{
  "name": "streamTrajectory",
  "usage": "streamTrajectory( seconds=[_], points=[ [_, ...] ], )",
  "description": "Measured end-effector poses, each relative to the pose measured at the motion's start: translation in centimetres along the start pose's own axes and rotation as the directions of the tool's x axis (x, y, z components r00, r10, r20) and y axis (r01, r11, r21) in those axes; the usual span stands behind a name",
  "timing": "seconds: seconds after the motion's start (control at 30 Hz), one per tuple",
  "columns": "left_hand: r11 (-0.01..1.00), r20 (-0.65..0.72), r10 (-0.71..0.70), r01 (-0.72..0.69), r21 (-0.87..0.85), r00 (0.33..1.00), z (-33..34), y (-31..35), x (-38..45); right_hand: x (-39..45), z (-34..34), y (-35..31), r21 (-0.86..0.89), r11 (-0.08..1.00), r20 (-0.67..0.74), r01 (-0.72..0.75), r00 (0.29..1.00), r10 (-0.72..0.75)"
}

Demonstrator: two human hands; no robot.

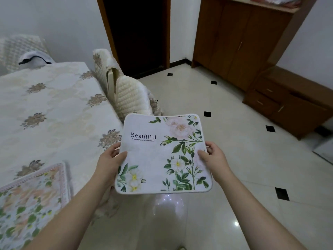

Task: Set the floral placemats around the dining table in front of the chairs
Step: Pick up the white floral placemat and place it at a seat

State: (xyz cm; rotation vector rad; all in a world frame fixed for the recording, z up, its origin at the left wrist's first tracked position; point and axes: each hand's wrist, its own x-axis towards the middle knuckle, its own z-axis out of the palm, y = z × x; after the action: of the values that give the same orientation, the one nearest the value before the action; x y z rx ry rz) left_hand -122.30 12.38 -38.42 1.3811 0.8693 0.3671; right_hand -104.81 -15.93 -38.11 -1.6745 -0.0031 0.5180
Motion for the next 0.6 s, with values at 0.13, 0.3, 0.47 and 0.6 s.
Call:
streamTrajectory(
  seconds=[0.13, 0.3, 0.47, 0.6],
  points=[
    [1.000, 0.013, 0.017, -0.017, -0.014, 1.000, 2.3, 1.3, 1.2, 1.9, -1.6, -1.2, 0.014, 1.000, -0.001, 0.013, 1.000, -0.013],
    [1.000, 0.011, 0.024, -0.023, -0.013, 1.000, 3.1, 2.7, 4.2, 5.0, -1.2, -2.2, 0.025, 0.999, -0.011, 0.043, 0.999, -0.043],
    [0.999, 0.034, 0.020, -0.019, -0.041, 0.999, 2.8, 4.3, 9.1, 9.1, 0.9, -3.4, 0.011, 0.998, -0.022, 0.056, 0.998, -0.056],
    [0.997, 0.062, 0.047, -0.043, -0.057, 0.997, 3.6, 6.1, 13.2, 12.8, 2.2, -5.7, 0.005, 0.998, -0.026, 0.065, 0.998, -0.065]
  ],
)
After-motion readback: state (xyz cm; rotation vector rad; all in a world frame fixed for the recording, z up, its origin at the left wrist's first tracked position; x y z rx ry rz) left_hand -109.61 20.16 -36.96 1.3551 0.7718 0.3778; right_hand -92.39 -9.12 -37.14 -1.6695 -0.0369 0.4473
